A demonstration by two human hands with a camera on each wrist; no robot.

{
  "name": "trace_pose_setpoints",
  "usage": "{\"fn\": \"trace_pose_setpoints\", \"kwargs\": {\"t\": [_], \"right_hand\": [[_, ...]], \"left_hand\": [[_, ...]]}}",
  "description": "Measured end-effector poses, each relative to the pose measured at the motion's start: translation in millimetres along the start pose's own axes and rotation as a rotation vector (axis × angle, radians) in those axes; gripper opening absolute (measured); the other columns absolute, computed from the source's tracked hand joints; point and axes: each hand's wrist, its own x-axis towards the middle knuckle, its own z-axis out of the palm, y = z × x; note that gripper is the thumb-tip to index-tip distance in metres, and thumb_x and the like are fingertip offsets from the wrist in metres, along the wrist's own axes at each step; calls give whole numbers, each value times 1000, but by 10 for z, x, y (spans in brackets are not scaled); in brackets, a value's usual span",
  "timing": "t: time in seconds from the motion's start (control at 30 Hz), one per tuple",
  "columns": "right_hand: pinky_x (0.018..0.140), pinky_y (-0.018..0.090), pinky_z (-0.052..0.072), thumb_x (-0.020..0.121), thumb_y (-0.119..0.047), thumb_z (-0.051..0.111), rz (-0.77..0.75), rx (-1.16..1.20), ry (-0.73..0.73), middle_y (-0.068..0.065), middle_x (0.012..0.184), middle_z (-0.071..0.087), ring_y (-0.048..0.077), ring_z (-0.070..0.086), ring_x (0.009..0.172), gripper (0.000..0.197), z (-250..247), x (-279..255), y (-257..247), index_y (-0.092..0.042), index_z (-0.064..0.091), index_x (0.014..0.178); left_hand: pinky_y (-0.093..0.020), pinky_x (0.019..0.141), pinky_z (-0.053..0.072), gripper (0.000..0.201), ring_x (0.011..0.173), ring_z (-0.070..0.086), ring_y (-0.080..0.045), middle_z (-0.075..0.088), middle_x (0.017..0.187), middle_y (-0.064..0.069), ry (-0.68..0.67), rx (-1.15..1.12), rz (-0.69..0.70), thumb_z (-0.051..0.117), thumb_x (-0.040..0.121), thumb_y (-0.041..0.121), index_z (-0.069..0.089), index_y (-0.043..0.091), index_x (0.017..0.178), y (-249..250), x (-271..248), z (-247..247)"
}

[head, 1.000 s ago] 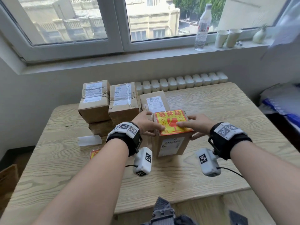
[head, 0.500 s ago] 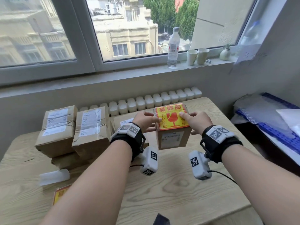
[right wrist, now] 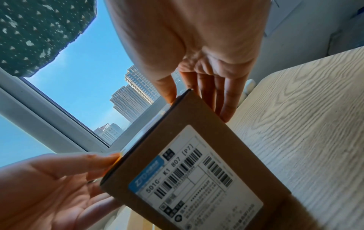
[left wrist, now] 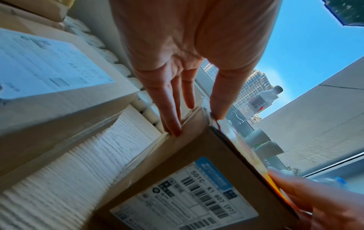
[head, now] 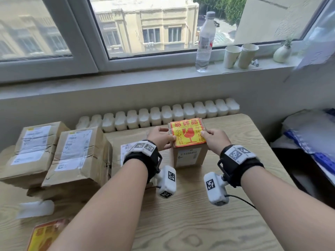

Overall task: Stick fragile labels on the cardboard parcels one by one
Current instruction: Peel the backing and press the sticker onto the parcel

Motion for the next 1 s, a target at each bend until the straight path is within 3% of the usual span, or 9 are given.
{"fn": "trace_pose_setpoints", "kwargs": {"t": [0.2, 0.3, 0.37, 0.43, 0.57, 0.7, 0.8, 0.9, 1.0], "right_hand": [[91, 46, 53, 91, -38, 57, 3, 20, 6, 4, 109, 71, 25, 65, 100, 36, 120, 93, 55, -15, 68, 117], [88, 39, 52, 89, -37, 58, 24, -8, 29, 0, 105, 68, 23, 63, 98, 37, 126, 57, 19, -14, 67, 117], [92, 35, 48, 89, -39, 59, 0, -53, 107, 3, 119, 64, 22, 59, 109, 45, 123, -44, -45, -13, 60, 126], [96, 34, 46, 90, -35, 59, -124, -72, 261, 4, 126, 60, 22, 57, 115, 43, 125, -187, -183, -13, 57, 128], [82, 31, 54, 91, -15, 55, -505, -26, 411, -4, 95, 61, 15, 62, 85, 18, 252, -518, -595, -13, 66, 106], [77, 33, 58, 91, -15, 55, -534, -18, 38, 0, 85, 70, 15, 67, 79, 16, 701, -744, -816, -15, 69, 99], [93, 33, 50, 94, -20, 53, -405, -321, -279, 6, 118, 67, 18, 63, 103, 32, 1120, -833, -805, -13, 60, 124], [99, 35, 42, 97, -18, 48, -305, -439, -439, 12, 138, 53, 28, 52, 123, 42, 1303, -866, -763, -9, 45, 138], [91, 30, 42, 96, -11, 48, -241, -363, -500, 11, 136, 55, 27, 53, 121, 40, 1395, -805, -672, -10, 48, 136]], "left_hand": [[-33, 82, 57, 41, 104, 66, -25, 63, 119, -18, 24, -23, -18, 64, 86, -4, 48, 7, 123, -99, 107, -85], [-35, 88, 55, 44, 108, 64, -24, 62, 121, -15, 19, 18, -2, 68, 85, 2, 49, 7, 125, -122, 99, -139], [-36, 93, 53, 45, 112, 60, -22, 60, 120, -10, 39, 110, 40, 71, 84, 14, 52, 11, 125, -117, 97, -212], [-37, 96, 51, 42, 111, 58, -19, 60, 118, -5, 86, 195, 83, 71, 84, 22, 56, 14, 122, -105, 108, -338], [-32, 93, 48, 33, 106, 58, -20, 63, 117, -4, 276, 294, 111, 67, 84, 19, 61, 17, 116, -143, 102, -730], [-31, 88, 46, 42, 110, 56, -22, 59, 126, -7, 346, 345, 30, 65, 84, 17, 55, 16, 126, -291, 70, -1060], [-35, 97, 45, 62, 120, 52, -25, 52, 133, -7, 285, 440, -52, 68, 82, 22, 43, 16, 137, -476, 49, -1144], [-39, 101, 43, 81, 124, 48, -29, 49, 136, -10, 271, 468, -108, 67, 61, 32, 40, 16, 136, -673, 117, -1148], [-48, 105, 40, 89, 128, 43, -36, 40, 142, -17, 311, 472, -126, 60, 56, 30, 30, 18, 139, -835, 261, -1156]]}}
